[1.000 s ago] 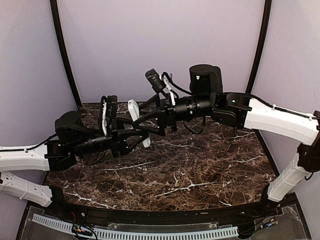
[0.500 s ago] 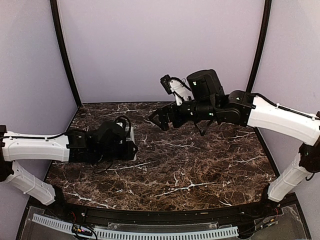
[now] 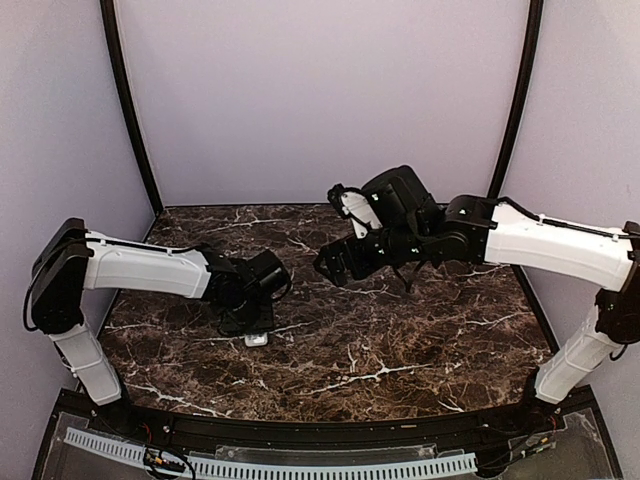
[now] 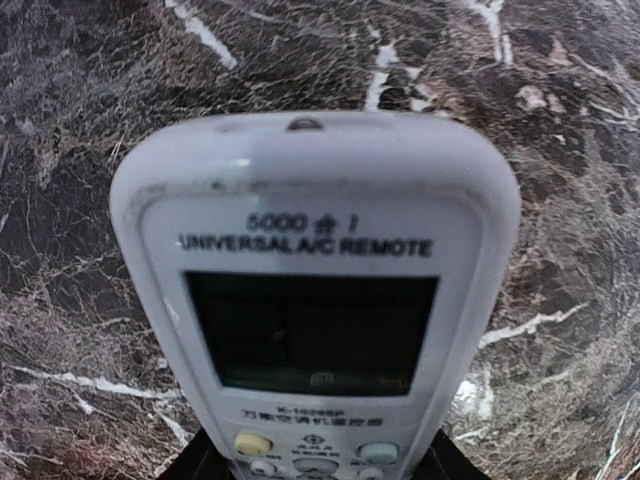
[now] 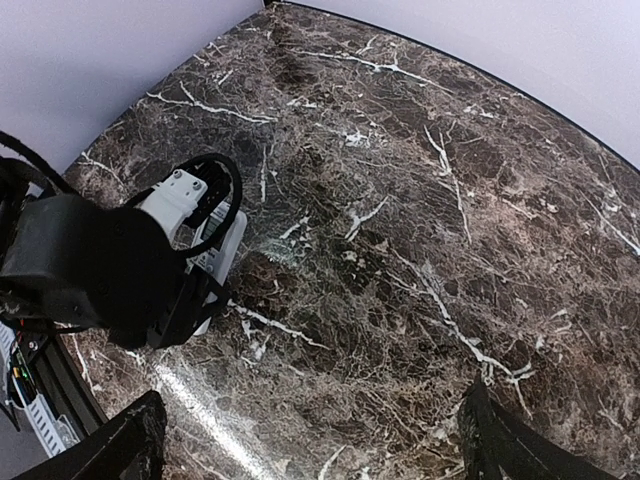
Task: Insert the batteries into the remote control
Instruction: Place the remote control at the center of the board.
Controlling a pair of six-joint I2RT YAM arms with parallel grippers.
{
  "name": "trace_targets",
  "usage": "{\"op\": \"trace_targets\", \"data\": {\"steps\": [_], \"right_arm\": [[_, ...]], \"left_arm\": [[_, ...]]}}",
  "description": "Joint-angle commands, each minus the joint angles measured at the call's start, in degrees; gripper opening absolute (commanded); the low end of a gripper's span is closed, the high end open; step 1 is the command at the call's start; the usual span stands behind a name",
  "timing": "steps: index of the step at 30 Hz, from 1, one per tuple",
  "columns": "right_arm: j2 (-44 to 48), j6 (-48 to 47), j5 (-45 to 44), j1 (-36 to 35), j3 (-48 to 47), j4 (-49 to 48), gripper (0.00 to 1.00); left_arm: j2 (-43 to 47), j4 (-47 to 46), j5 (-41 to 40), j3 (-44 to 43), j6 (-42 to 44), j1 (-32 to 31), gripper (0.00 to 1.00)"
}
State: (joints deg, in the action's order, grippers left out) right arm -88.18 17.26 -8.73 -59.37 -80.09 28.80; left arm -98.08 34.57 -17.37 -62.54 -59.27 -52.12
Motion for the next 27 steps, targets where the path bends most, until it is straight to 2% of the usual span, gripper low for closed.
{"op": "trace_targets", "data": {"steps": [1, 4, 6, 8, 10, 12, 16, 20, 24, 27], "right_arm": [[1.5, 1.0, -0.8, -0.1, 1.6, -0.5, 0.99], [1.2, 0.8, -0.3, -0.1, 1.8, -0.5, 0.99], [0.9, 0.7, 0.0, -0.2, 1.7, -0.6, 0.99], [0.9, 0.5, 0.0, -0.1, 1.7, -0.5, 0.99], [0.9, 0.4, 0.1, -0.1, 1.7, -0.6, 0.99], [1.0, 0.4, 0.1, -0.1, 1.8, -0.5, 0.99], [1.1, 0.4, 0.1, -0.1, 1.7, -0.4, 0.99], [1.4, 0.3, 0.0, -0.1, 1.9, -0.2, 0.99], [2.1, 0.6, -1.4, 0.8, 3.0, -0.2, 0.99], [3.7, 2.1, -2.9, 4.3, 5.0, 0.1, 0.99]], "left_arm": [[-2.4, 2.6, 4.3, -1.1, -2.6, 1.8, 0.09], [-5.0, 2.3, 5.7, -2.3, -1.6, 1.9, 0.15], [-6.5, 2.6, 6.3, -3.2, -1.4, 1.9, 0.23], [-7.6, 3.9, 6.3, -4.1, -1.5, 2.0, 0.35], [-8.1, 4.0, 6.4, -4.2, -1.4, 2.0, 0.54], [-8.2, 3.8, 6.5, -4.2, -1.4, 2.1, 0.62], [-8.2, 3.6, 6.4, -4.3, -1.1, 2.1, 0.71], [-7.6, 3.9, 5.8, -4.3, -0.9, 2.1, 0.75], [-4.8, 6.0, 1.7, -4.8, -0.4, 2.1, 0.80], [-0.2, 7.6, -1.7, -5.2, 1.7, 2.1, 0.82]]}}
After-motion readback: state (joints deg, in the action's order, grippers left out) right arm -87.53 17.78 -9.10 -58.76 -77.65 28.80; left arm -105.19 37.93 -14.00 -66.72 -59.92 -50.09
